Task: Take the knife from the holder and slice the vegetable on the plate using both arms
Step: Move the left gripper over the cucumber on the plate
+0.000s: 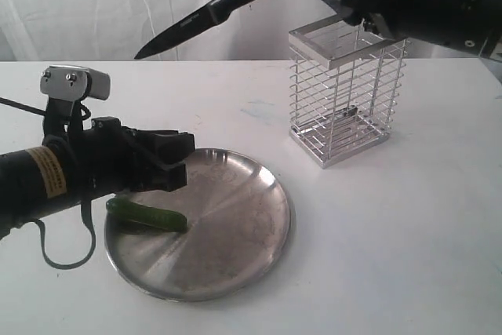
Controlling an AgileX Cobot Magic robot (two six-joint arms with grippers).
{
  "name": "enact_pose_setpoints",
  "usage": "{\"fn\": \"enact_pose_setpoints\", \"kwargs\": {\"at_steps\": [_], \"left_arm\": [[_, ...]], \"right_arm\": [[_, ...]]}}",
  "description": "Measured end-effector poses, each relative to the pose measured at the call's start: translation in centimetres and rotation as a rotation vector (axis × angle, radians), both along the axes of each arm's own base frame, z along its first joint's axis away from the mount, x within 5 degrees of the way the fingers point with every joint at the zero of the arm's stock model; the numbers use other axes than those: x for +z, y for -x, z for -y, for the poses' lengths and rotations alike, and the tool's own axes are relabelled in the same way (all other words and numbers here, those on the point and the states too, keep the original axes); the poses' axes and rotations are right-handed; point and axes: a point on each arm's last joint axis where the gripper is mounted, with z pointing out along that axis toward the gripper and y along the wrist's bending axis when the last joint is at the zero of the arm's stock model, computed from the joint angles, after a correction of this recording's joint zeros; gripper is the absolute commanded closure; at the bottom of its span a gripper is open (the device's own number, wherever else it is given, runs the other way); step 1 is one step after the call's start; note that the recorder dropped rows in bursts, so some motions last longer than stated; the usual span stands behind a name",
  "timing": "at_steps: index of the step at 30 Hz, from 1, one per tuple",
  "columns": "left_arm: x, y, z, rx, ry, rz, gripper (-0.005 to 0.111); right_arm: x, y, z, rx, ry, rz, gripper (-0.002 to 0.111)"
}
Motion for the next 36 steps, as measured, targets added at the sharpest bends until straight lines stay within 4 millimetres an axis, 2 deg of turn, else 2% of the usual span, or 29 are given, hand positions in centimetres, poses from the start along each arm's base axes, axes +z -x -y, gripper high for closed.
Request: {"fn": "enact_pose_setpoints", "kwargs": {"at_steps": [4,16,26,36], "left_arm": [[-0.1,-0.6,0.1,0.031,0.016,0.012,0.075],[3.0,-3.6,1.4,0.045,0.065,0.105,0.075],[3.2,-3.8,1.5,0.042,0.017,0.116,0.075],[3.0,-3.8,1.5,0.028,-0.02,0.11,0.075]], "right_arm": [[-0.2,0.1,-0.1,0.009,0.029,0.014,0.108],[-1.9,-0.5,-1.0,0.045,0.142,0.0,0.108],[-4.8,-0.5,-1.2,0.084,0.424,-0.045,0.108],[-5.1,-0.6,-1.0,0.058,0.439,-0.112,0.108]]}}
